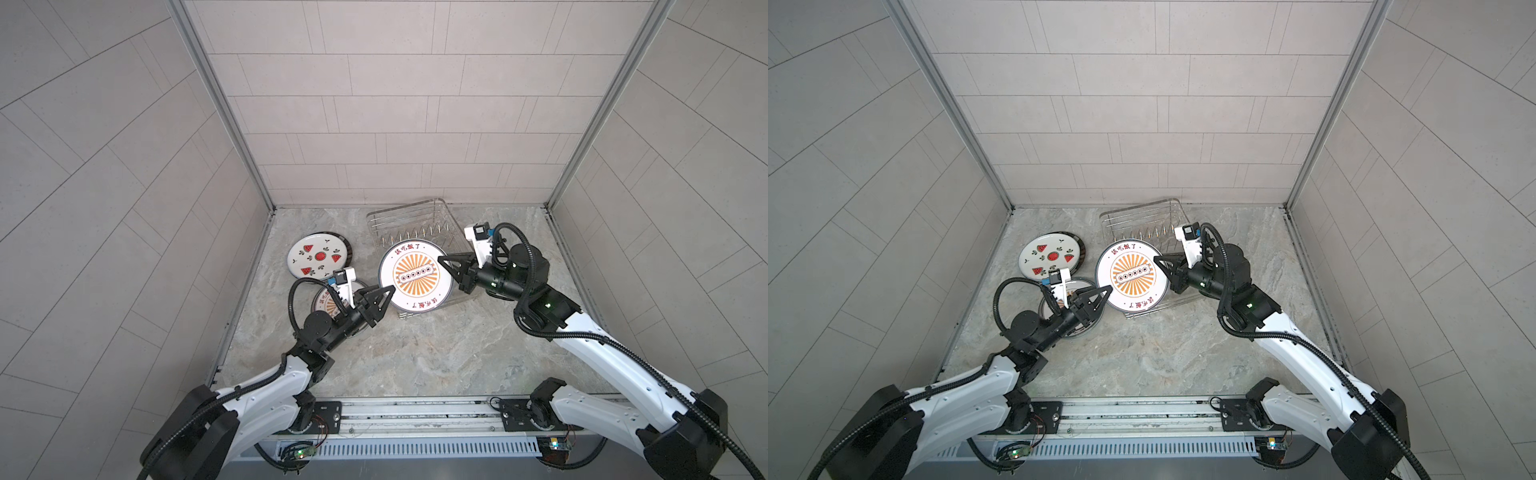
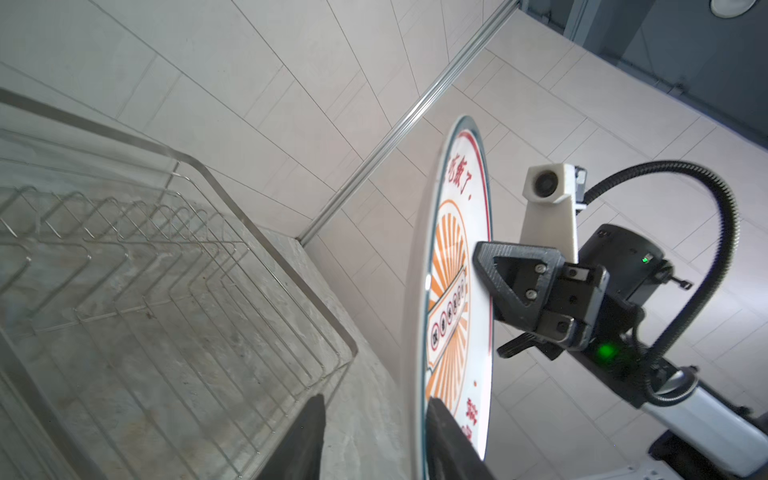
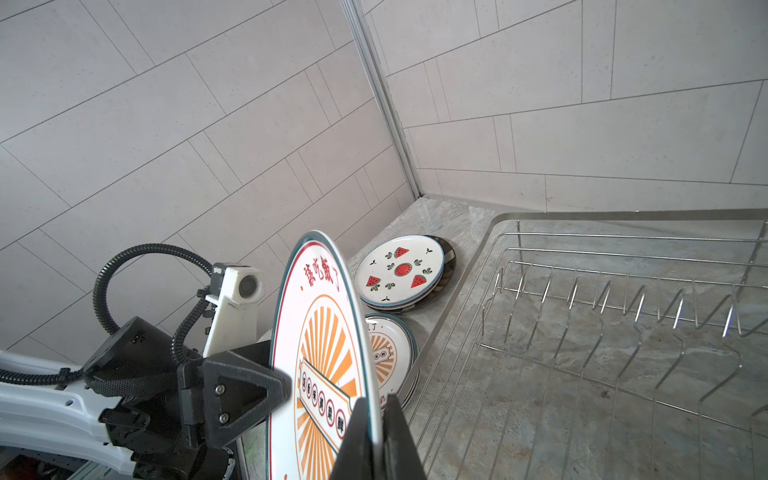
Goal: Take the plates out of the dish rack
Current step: 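Grasp the sunburst plate's rim with the left gripper while the right gripper holds it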
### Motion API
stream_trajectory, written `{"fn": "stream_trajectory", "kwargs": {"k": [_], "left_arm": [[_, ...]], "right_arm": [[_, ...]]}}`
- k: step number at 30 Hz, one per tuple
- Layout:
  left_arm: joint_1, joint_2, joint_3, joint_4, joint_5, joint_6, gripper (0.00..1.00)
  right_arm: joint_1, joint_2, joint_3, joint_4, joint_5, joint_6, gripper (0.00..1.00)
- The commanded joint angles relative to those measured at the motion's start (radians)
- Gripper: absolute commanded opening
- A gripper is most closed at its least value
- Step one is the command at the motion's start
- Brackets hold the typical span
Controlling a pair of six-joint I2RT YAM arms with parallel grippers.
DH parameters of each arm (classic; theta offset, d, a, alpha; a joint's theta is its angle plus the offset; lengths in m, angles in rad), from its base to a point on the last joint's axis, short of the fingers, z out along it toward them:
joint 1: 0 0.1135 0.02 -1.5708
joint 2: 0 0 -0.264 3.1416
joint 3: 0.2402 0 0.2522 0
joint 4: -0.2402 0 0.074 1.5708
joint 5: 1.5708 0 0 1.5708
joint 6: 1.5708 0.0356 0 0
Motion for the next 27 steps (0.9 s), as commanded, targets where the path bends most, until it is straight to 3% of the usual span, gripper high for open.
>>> {"fn": "stream_trajectory", "kwargs": {"k": [1, 4, 11, 15, 19, 25, 27], "left_arm": [[-0.007, 0.002, 0.039, -0.003, 0.019, -0.023, 0.30], [-0.012, 0.018, 0.047, -0.003, 0.024, -0.027, 0.25], [-0.013, 0.048, 0.048, 0.008, 0.016, -0.043, 0.00], [-0.012, 0.061, 0.051, 0.015, 0.002, -0.060, 0.00], [-0.013, 0.065, 0.049, 0.019, -0.021, -0.071, 0.00], [-0.012, 0.073, 0.020, 0.066, -0.098, -0.096, 0.00], [-0.013, 0.071, 0.015, 0.068, -0.107, -0.098, 0.00]], "right_arm": [[0.003, -0.008, 0.003, 0.092, -0.039, 0.006, 0.06], [0.007, 0.008, 0.003, 0.095, -0.039, -0.004, 0.06], [0.010, 0.039, 0.014, 0.080, -0.019, -0.025, 0.06], [0.014, 0.047, 0.013, 0.076, -0.028, -0.036, 0.10], [0.021, 0.043, 0.001, 0.071, -0.022, -0.051, 0.25], [0.023, 0.051, 0.011, 0.045, -0.018, -0.063, 0.40], [0.025, 0.053, 0.015, 0.032, -0.020, -0.073, 0.62]]}}
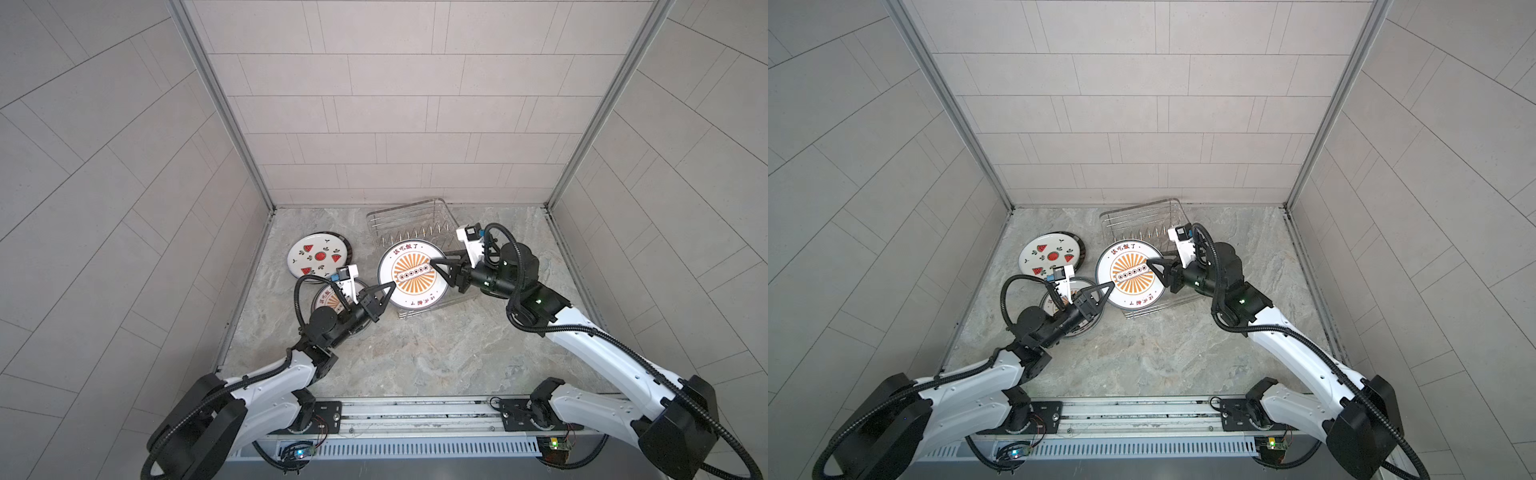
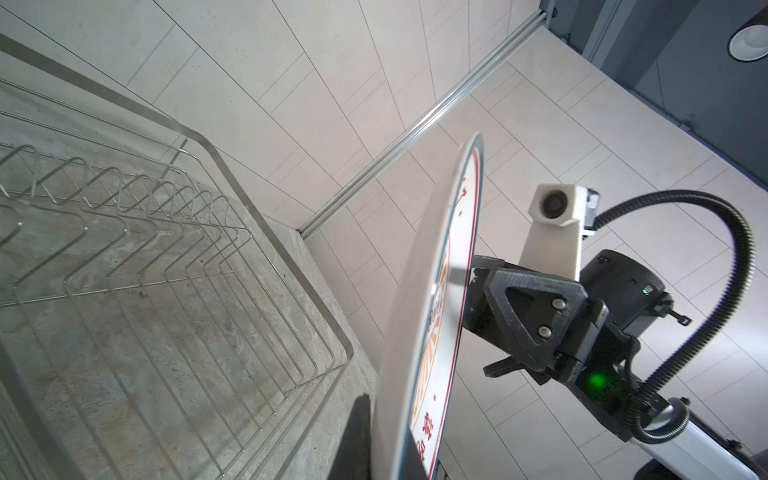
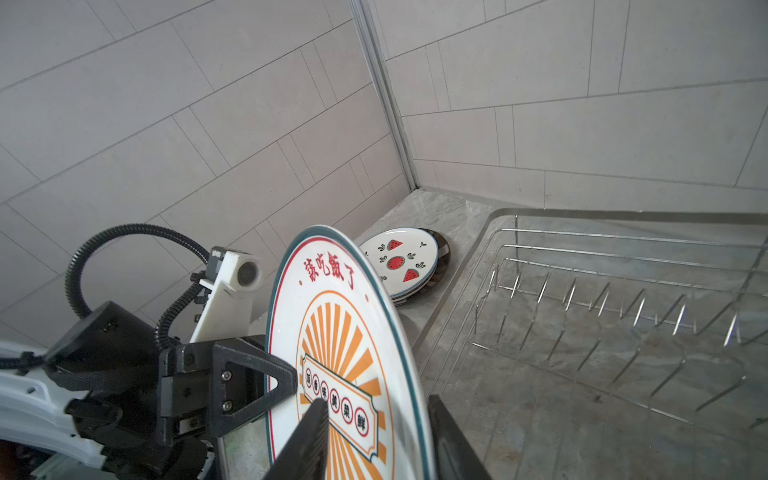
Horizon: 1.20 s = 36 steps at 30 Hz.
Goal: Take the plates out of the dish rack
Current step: 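Grasp the sunburst plate's rim with the left gripper while the right gripper holds it, then carry the sunburst plate with the left gripper while the right gripper releases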
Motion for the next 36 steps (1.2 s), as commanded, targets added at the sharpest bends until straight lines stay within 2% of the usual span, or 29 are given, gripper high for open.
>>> {"fn": "stream_trajectory", "kwargs": {"k": [1, 2, 3, 4, 10, 13, 20, 29, 32, 36], "left_arm": [[0.001, -0.004, -0.008, 0.050, -0.059, -0.008, 0.00], [0.000, -0.008, -0.011, 0.049, -0.065, -0.007, 0.00], [0.002, -0.010, -0.011, 0.044, -0.070, -0.007, 0.00], [0.005, -0.014, -0.008, 0.032, -0.075, -0.004, 0.00], [0.050, -0.065, -0.003, -0.054, -0.084, -0.010, 0.00], [0.103, -0.114, 0.003, -0.138, -0.090, -0.041, 0.00], [0.252, -0.251, -0.046, -0.268, -0.105, -0.143, 0.00], [0.283, -0.464, -0.076, -0.523, -0.193, -0.187, 0.00], [0.288, -0.536, -0.052, -0.706, -0.247, -0.214, 0.00], [0.288, -0.618, -0.044, -0.933, -0.350, -0.327, 0.00]], "right_arm": [[0.013, -0.004, 0.016, -0.006, -0.025, -0.027, 0.77], [0.018, -0.002, 0.019, -0.020, -0.029, -0.036, 0.86], [0.024, 0.000, 0.026, -0.035, -0.029, -0.047, 0.89], [0.034, 0.003, 0.035, -0.057, -0.017, -0.055, 0.99], [0.097, -0.006, 0.036, -0.107, 0.176, -0.096, 1.00], [0.099, -0.011, 0.026, -0.097, 0.227, -0.091, 1.00], [0.137, -0.007, 0.011, -0.075, 0.277, -0.124, 1.00], [0.279, 0.115, 0.078, -0.082, 0.365, -0.201, 1.00], [0.303, 0.168, 0.104, -0.081, 0.361, -0.208, 0.99], [0.346, 0.245, 0.150, -0.078, 0.346, -0.230, 0.98]]}}
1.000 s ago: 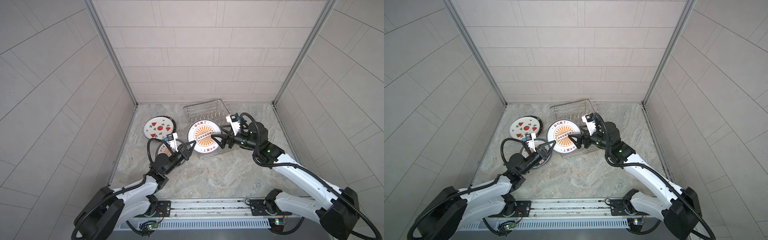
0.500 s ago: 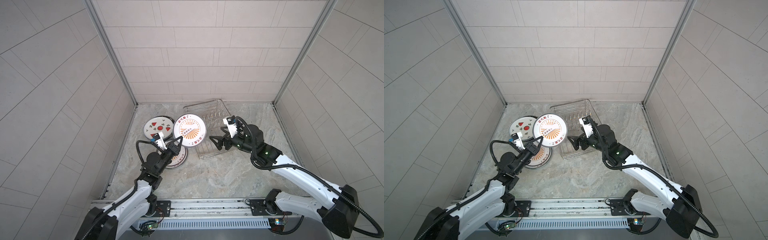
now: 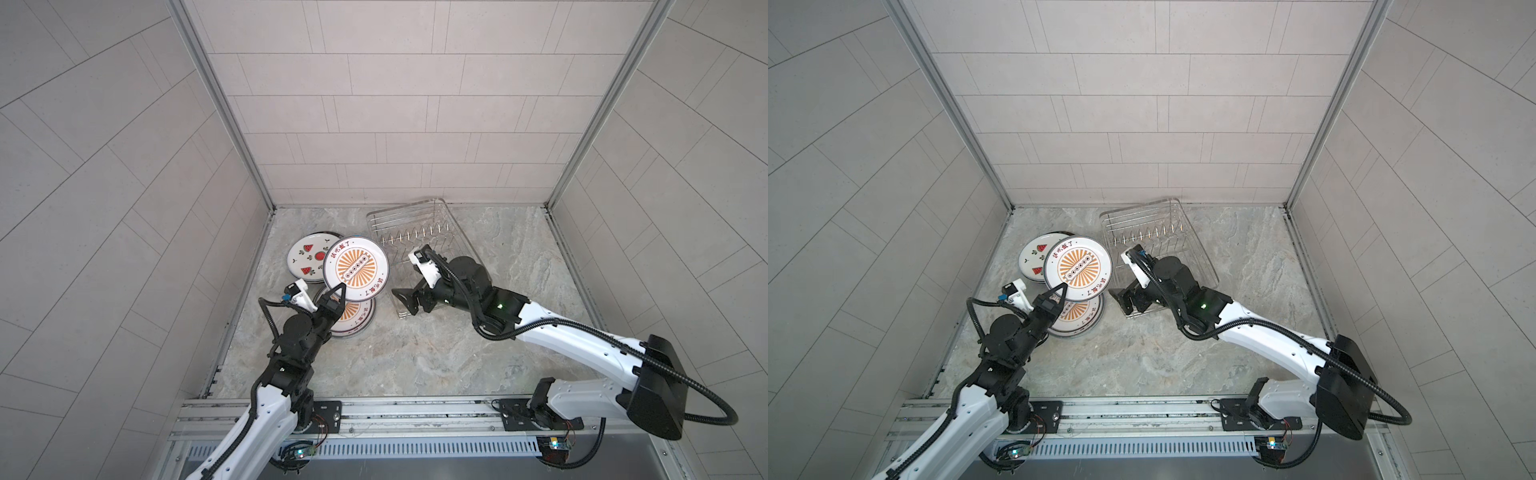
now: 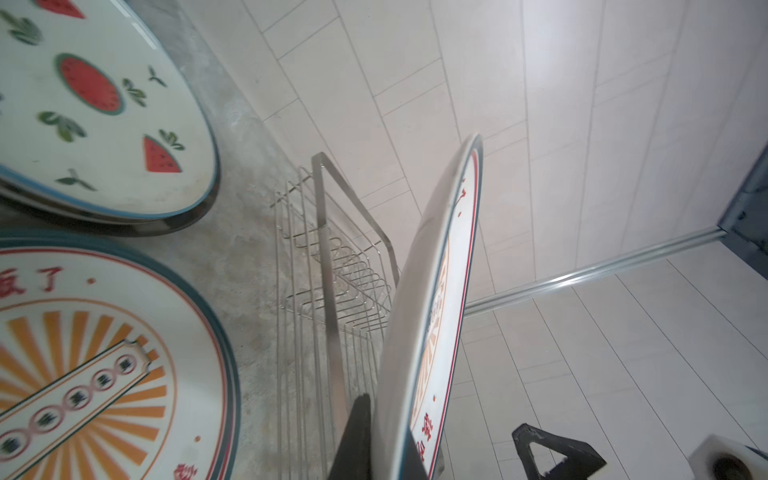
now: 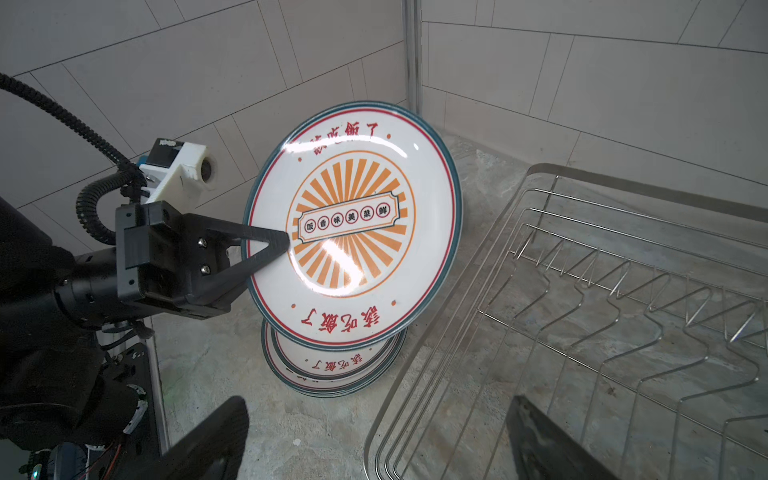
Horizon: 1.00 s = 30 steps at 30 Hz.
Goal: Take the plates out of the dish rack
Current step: 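Carry the sunburst plate with the left gripper while the right gripper releases, then lower the sunburst plate onto the sunburst stack with the left gripper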
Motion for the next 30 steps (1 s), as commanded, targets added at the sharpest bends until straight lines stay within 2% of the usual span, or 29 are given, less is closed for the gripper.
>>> {"fn": "stream_trajectory", "kwargs": {"k": [1, 4, 8, 10, 13, 20, 25, 30], "left_arm": [[0.008, -0.057, 0.017, -0.190, -0.116, -0.112, 0.00], [0.007, -0.080, 0.033, -0.312, -0.170, -0.150, 0.00], [0.008, -0.083, 0.038, -0.358, -0.145, -0.189, 0.00], [0.008, -0.083, 0.040, -0.419, -0.169, -0.235, 0.00], [0.008, -0.080, -0.007, -0.373, -0.186, -0.287, 0.00], [0.009, -0.049, -0.006, -0.384, -0.157, -0.324, 0.00], [0.008, 0.021, 0.003, -0.417, -0.139, -0.383, 0.00], [0.009, 0.057, -0.006, -0.392, -0.134, -0.411, 0.00]], "right_arm": [[0.036, 0.041, 0.048, 0.010, -0.001, -0.047, 0.98], [0.060, 0.081, 0.080, -0.007, 0.002, -0.057, 0.97], [0.071, 0.115, 0.099, -0.007, 0.003, -0.072, 0.97], [0.072, 0.134, 0.116, -0.013, -0.011, -0.068, 0.96], [0.080, 0.145, 0.115, 0.008, -0.036, -0.066, 0.96], [0.094, 0.164, 0.105, 0.024, -0.018, -0.059, 0.95], [0.101, 0.207, 0.160, -0.038, 0.057, -0.048, 0.94], [0.102, 0.236, 0.177, -0.043, 0.056, -0.050, 0.93]]}}
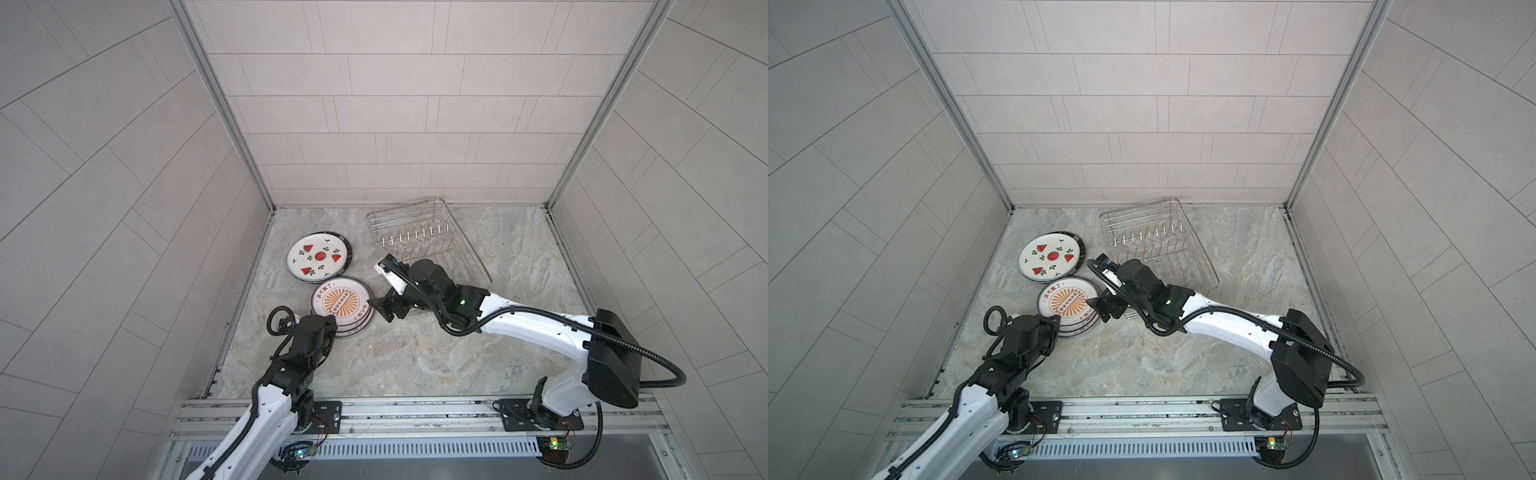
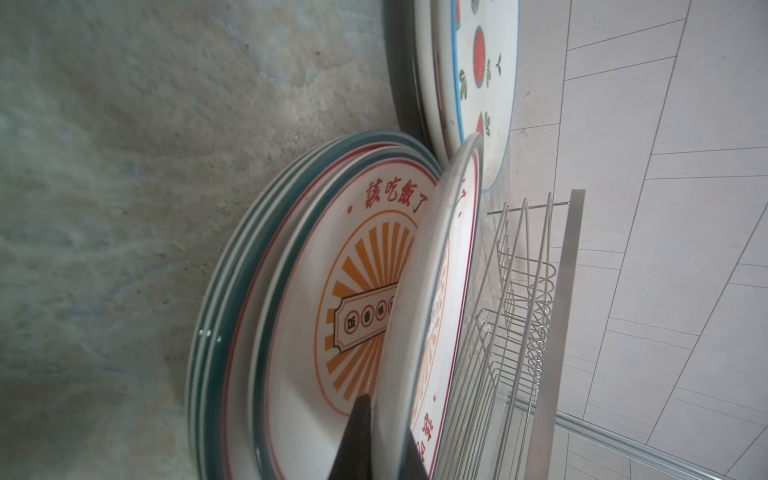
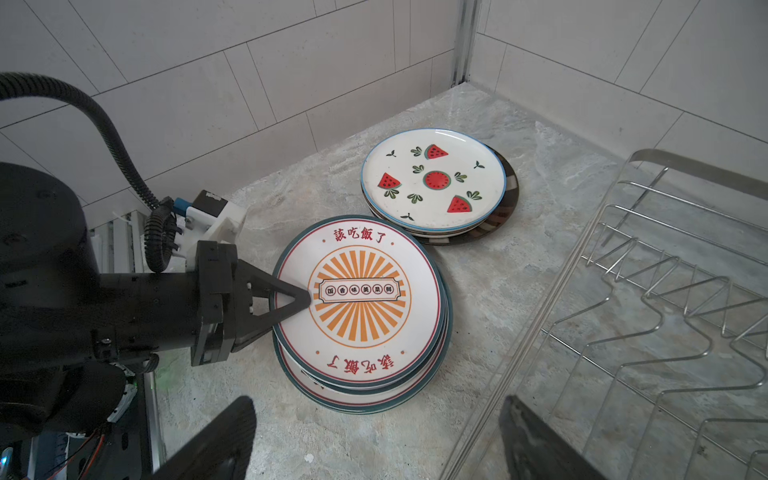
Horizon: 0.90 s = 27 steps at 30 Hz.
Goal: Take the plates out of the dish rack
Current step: 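Lower the sunburst plate onto the sunburst stack with the left gripper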
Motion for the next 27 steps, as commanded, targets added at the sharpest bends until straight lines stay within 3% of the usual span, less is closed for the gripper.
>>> {"fn": "stream_trajectory", "kwargs": {"k": [1, 13, 27], "left_arm": [[0.004, 0.007, 0.004, 0.048, -0.004, -0.047, 0.00], [0.004, 0.109, -0.007, 0.079, 0.031, -0.091, 0.10], [0.004, 0.089, -0.027, 0.054, 0.074, -0.089, 0.20]], "right_arm": [[0.008, 0.013, 0.026, -0.015, 0.021, -0.006, 0.93], [0.012, 0.025, 0.023, -0.015, 0.027, -0.009, 0.93], [0.012, -0.003, -0.010, -0.002, 0.049, -0.010, 0.92]]}}
